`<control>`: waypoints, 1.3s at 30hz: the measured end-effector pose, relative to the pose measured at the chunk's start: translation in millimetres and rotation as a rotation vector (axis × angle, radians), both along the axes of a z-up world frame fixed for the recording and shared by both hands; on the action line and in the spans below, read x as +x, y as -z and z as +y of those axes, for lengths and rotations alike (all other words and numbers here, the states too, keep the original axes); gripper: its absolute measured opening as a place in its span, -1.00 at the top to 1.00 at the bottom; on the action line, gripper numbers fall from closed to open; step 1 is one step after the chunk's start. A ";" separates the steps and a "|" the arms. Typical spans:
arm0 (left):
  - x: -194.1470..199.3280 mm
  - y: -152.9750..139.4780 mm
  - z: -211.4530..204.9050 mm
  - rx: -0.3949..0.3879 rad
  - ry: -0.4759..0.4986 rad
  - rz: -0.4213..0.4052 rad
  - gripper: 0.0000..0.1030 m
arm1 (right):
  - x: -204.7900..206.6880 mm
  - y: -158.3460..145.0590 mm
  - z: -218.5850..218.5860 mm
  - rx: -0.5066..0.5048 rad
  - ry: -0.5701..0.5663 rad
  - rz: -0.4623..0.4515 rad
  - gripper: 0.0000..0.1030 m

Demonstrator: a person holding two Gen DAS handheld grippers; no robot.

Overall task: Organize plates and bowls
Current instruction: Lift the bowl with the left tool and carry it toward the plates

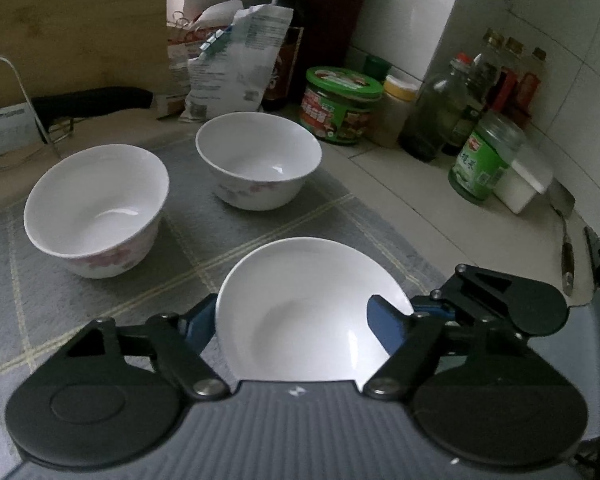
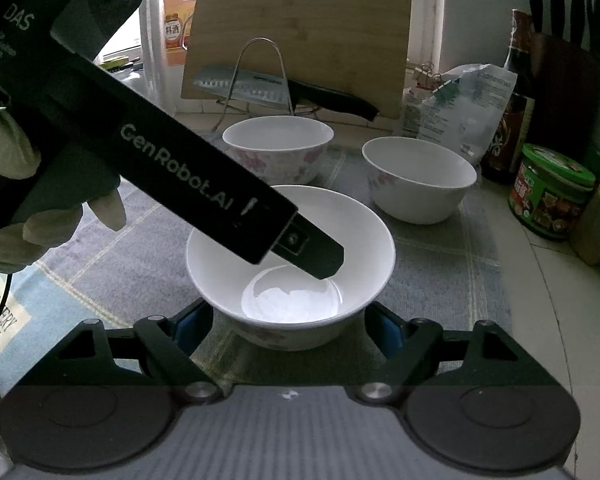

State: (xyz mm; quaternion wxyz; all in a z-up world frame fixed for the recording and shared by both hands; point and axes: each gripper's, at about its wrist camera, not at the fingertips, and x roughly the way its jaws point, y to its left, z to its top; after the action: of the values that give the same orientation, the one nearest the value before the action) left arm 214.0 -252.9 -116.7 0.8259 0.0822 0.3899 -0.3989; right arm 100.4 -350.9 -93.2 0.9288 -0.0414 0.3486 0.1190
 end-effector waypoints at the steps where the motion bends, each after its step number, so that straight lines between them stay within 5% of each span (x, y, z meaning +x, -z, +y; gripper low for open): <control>1: 1.0 0.0 0.2 -0.004 -0.001 0.005 -0.49 | 0.5 -0.3 -0.2 0.001 0.001 0.001 -0.67; 20: -6.0 -11.7 17.6 -0.030 -0.027 -0.012 -0.48 | 3.0 -16.6 13.9 -0.037 -0.048 0.006 -0.67; 39: -17.1 -22.3 104.0 -0.048 -0.195 -0.004 -0.48 | 17.6 -29.2 81.8 -0.029 -0.252 0.026 -0.67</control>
State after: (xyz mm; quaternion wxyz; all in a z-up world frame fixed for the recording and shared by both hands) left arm 196.8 -148.9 -94.4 0.8632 0.0249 0.3849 -0.3258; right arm 118.0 -269.2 -64.0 0.9012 -0.0970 0.3542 0.2302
